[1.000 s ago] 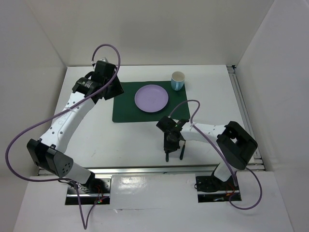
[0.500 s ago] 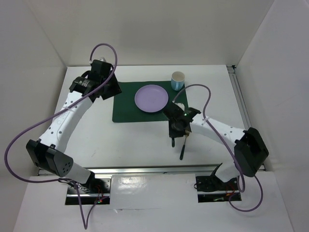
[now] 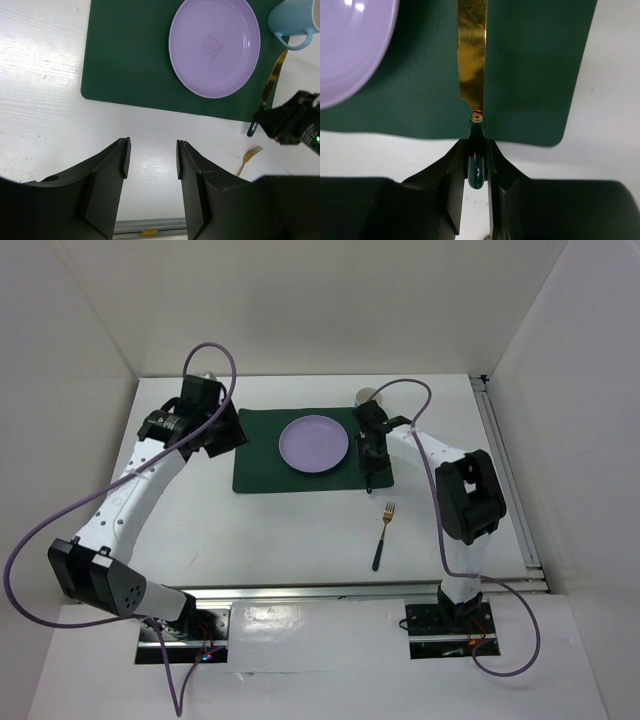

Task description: Set the dinner table for one person

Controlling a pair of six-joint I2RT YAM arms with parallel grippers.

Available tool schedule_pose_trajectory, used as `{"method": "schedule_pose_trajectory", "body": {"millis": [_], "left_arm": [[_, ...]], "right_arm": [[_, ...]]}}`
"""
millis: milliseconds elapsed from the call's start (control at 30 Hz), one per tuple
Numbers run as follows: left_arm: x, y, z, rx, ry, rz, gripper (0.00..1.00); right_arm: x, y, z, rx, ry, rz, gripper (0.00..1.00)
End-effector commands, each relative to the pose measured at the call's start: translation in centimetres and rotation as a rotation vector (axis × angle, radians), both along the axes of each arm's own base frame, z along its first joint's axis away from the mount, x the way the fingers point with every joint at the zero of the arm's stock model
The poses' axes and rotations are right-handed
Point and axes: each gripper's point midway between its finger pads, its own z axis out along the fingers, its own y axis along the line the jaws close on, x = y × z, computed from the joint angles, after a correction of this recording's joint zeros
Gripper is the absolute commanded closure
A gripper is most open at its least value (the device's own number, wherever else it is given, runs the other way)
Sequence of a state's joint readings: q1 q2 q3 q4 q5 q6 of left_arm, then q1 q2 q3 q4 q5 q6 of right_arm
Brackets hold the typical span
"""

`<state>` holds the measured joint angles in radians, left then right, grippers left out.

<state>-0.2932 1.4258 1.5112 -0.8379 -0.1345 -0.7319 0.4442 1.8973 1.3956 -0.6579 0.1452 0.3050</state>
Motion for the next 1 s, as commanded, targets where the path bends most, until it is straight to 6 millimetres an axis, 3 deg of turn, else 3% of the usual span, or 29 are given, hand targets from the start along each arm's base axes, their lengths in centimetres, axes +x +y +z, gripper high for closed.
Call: {"method": "schedule_pose_trajectory", "body": {"millis": [0,267,567,667,967], "left_arm": [[-0.2,-0.3,2.2,-0.07,-0.081,-0.041,0.42],[-0.5,-0.7,2.3,-0.115,-0.074,-0.05,0.42],[-0.4,-1.1,4.0,-0.135,-0.12,-0.076,0.42],[-0.2,-1.3,3.6,-0.131,-0.1,-0.088,0.42],[-0.6,-1.0,3.1,-0.121,-0.087,-0.08,0.42]], "right_arm": [[3.4,0.6,0.9,0.059,-0.067,0.057,1.0],[5.7,0.4,0.8,0.079,-0.075,0.06,1.0],[6.6,-0.2,-0.1,0.134,-0.032,-0.005,1.0],[7.1,-0.5,-0.6,0.138,-0.018,-0.031,1.0],[6.4,-0.1,-2.4,0.158,0.039,-0.074,1.0]]}}
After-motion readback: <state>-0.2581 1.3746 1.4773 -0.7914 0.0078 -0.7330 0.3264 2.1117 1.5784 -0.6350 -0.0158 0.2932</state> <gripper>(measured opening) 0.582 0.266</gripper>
